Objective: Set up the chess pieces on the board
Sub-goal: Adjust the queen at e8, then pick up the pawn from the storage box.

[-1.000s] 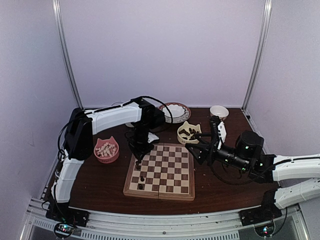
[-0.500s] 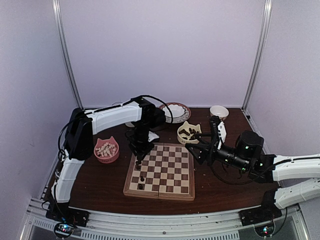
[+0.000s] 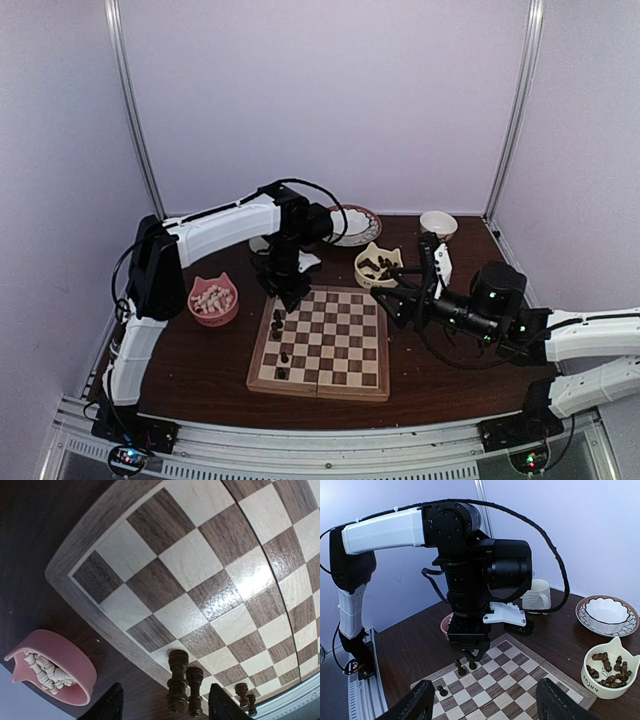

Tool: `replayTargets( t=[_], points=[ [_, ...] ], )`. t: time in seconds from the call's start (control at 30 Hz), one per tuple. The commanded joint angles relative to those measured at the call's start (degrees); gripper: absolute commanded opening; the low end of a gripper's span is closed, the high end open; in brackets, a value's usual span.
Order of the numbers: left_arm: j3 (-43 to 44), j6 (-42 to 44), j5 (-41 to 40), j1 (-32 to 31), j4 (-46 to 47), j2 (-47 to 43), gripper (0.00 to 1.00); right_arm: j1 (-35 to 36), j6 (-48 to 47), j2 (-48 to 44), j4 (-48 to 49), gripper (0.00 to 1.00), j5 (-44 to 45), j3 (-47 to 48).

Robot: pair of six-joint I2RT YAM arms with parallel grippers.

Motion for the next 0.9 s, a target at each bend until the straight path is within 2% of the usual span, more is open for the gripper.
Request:
replayTargets(
  t=[0.0,0.13,0.27,0.33,0.5,0.57,0.87],
  points=[
    [3.32,-2.42,-2.18,-0.16,0.34,-5.64,0.62,0.01,0.53,1.29,-6.11,0.71,4.65,3.22],
    [0.92,-5.34,-6.02,-0.18,5.33,-12.03,0.66,-0.54,0.53,5.67,-14.66,0.68,9.10,9.06],
    [-8.81,-7.62,-10.55,-0.35,16.40,-20.91,0.68,-2.56,1.52,9.95,-22.87,0.64,13.00,15.04],
    [-17.28,-7.91,-10.88,-0.58,25.92,-26.79,0.70,-4.87,3.52,11.81,-26.74,0.61,13.83,17.58],
    [-44.61,-11.19,-10.29,-0.60,57.36,-42.15,0.70,-10.98,8.08,18.14,-39.02,0.54,15.84,26.22],
    [-53.14,-11.25,-10.34,-0.61,66.31,-46.60,0.70,-12.80,9.21,20.89,-41.48,0.50,16.25,29.00],
    [-70.01,-9.04,-13.46,-0.62,81.31,-57.65,0.68,-19.67,14.97,37.26,-50.52,0.39,17.44,45.63]
  ],
)
